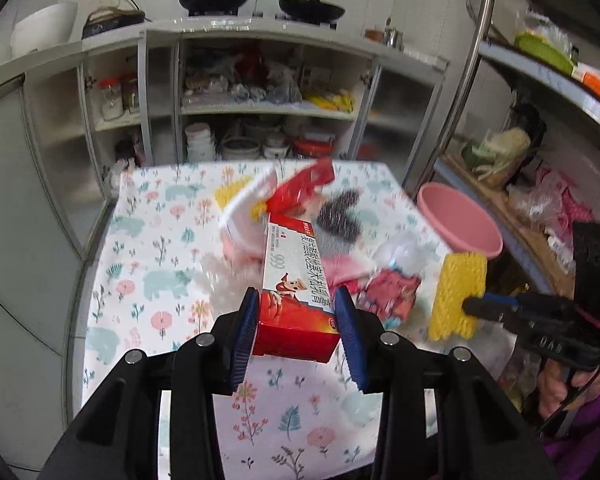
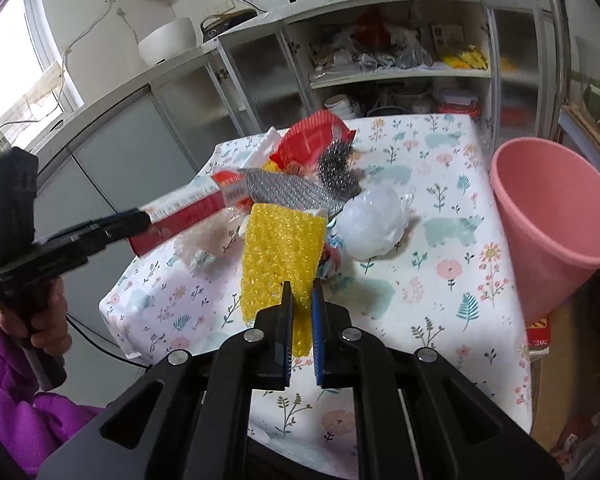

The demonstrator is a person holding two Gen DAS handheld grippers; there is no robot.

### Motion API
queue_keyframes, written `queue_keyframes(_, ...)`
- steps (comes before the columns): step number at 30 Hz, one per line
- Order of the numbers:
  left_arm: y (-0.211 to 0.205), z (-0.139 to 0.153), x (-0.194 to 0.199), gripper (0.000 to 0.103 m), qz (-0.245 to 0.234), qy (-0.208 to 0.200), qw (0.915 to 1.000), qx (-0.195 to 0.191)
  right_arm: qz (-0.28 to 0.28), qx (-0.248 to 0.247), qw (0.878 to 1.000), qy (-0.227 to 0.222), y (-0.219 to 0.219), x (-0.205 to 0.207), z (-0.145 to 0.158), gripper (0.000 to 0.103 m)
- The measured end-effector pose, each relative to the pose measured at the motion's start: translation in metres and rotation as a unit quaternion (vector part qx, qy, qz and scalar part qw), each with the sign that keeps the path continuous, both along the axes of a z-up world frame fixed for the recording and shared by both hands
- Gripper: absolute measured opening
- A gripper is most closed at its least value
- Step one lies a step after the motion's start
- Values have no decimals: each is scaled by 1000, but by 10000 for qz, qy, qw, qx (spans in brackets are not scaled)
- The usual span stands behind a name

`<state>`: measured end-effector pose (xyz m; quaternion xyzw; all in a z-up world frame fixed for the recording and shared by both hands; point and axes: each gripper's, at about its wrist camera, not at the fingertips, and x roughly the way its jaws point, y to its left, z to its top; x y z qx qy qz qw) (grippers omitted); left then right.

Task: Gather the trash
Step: 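Carry both items over the pink bucket and open both tools to drop them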

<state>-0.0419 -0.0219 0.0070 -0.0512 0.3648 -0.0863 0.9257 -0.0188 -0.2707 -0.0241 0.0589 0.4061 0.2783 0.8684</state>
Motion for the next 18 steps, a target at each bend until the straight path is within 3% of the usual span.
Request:
queue_keyframes(10,-40,43,22,39,-540,-588,9965,-265,-788,20,9961,-394,-47,14,20,8)
queue_keyframes(18,-117,49,66,39,-1229,-703,9893,-365,-1999,-122,9784,-513,-118,47,21,8)
